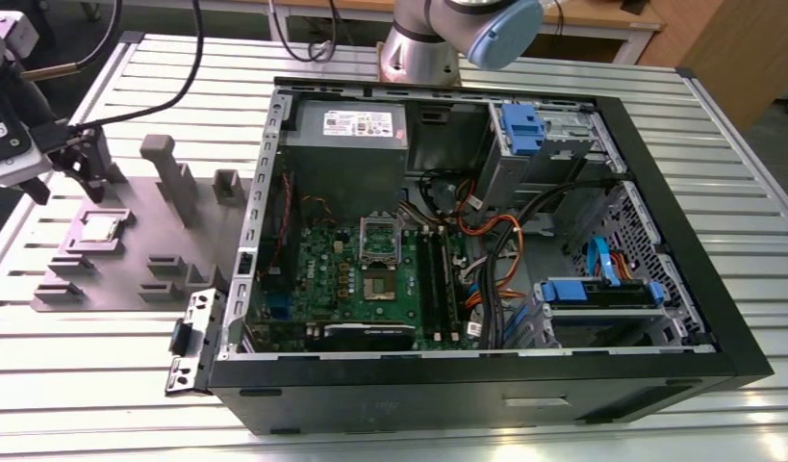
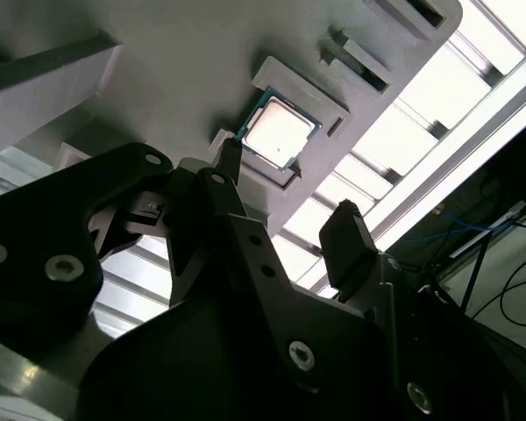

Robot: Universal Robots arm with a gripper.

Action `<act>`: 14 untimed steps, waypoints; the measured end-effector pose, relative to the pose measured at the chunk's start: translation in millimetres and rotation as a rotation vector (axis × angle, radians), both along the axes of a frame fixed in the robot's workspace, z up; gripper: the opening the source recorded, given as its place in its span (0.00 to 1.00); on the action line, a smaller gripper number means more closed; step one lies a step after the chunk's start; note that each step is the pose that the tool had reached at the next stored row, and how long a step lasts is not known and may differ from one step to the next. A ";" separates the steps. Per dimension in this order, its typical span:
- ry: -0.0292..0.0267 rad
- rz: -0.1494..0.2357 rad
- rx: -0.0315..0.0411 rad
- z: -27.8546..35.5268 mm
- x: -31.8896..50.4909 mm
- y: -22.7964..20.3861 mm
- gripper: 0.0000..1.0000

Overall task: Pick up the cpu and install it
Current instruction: 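Pick up the cpu and move it towards the insertion slot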

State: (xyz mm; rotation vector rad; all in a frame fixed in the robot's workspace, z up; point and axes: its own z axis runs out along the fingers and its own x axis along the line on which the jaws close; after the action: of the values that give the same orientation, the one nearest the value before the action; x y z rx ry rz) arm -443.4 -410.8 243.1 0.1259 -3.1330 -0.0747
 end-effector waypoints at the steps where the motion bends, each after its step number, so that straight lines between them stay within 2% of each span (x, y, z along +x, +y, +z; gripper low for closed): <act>1: -0.0001 0.000 0.0000 -1.8 0.0 0.0 0.63; 14: -0.0008 -0.002 0.0001 -25.5 0.0 -1.0 0.63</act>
State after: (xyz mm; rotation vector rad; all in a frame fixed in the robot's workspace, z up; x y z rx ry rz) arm -443.4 -411.8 217.6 0.1228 -3.1340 -0.0748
